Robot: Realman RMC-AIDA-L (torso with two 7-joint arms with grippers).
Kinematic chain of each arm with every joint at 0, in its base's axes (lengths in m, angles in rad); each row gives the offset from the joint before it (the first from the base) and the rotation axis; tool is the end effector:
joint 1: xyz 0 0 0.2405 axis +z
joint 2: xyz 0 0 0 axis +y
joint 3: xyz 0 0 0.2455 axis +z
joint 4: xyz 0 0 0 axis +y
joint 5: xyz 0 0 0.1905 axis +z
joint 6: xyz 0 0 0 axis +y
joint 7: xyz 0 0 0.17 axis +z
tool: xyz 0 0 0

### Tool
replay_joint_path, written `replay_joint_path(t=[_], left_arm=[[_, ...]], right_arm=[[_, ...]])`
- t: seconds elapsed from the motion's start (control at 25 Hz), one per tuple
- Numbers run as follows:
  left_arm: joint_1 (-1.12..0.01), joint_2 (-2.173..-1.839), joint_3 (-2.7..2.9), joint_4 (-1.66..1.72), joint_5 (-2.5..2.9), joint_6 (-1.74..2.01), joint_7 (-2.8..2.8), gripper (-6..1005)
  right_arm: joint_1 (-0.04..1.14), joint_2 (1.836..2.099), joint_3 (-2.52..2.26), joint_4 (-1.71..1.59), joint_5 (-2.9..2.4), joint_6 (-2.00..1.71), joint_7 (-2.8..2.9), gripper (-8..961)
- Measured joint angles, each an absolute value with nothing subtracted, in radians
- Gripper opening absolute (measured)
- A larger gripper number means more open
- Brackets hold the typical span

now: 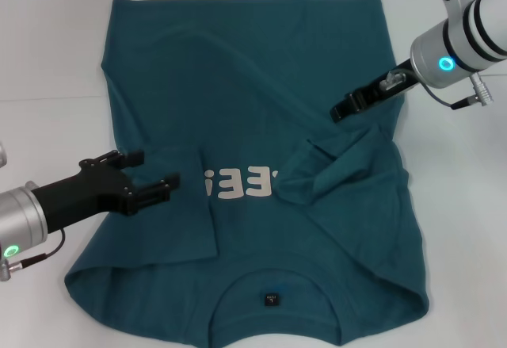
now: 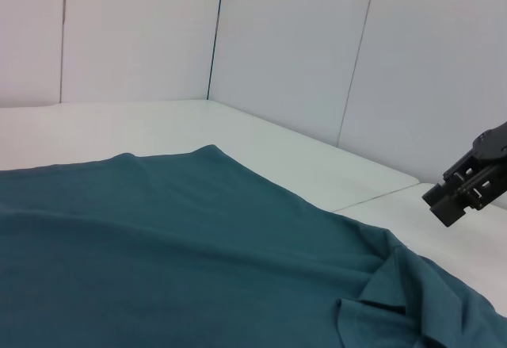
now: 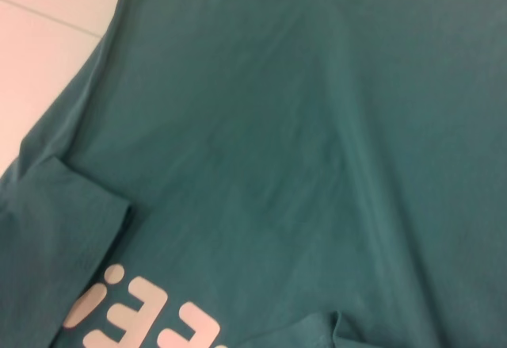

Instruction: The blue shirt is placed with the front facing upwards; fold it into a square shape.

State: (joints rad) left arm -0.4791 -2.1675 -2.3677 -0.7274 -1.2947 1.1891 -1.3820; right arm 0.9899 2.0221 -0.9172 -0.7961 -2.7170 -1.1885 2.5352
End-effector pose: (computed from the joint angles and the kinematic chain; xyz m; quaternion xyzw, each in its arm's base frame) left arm -0.2421 0.3557 -0.0270 -0.8939 -0.2591 -0.2355 0.2800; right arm 0.1724 0.4516 0.0090 -0.8646 0.4080 -0.0540 0.2882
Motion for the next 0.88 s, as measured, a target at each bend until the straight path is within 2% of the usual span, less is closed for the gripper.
replay_joint_path(t=[0.12, 0.16, 0.36, 0.44, 0.64, 0.88], left_arm=[[-0.475, -2.168, -2.368, -0.728, -1.301, 1.190, -1.382, 830], [-0.473, -2.167, -2.368, -0.729, -1.304, 1.192, -1.382, 830], [-0.465, -2.161, -2.372, -0.755, -1.303, 1.226, -1.461, 830], [-0.458, -2.160, -2.369, -0.773, -1.299, 1.235, -1.495, 830], [-0.426, -2.151, -2.369, -0.834, -1.296, 1.264, -1.621, 834], [-0.405, -2.122, -2.370, -0.855, -1.289, 1.287, -1.752, 843]], right_arm=[[0.968, 2.034, -0.917, -0.846, -2.712, -1.190, 2.532, 427], [0.942, 2.047, -0.917, -0.899, -2.709, -1.196, 2.531, 447], [0.884, 2.063, -0.904, -0.992, -2.671, -1.234, 2.531, 548], [0.847, 2.059, -0.898, -1.024, -2.591, -1.277, 2.525, 589], [0.691, 2.029, -0.864, -1.104, -2.268, -1.369, 2.451, 673], [0.615, 2.010, -0.833, -1.112, -2.162, -1.407, 2.417, 761]])
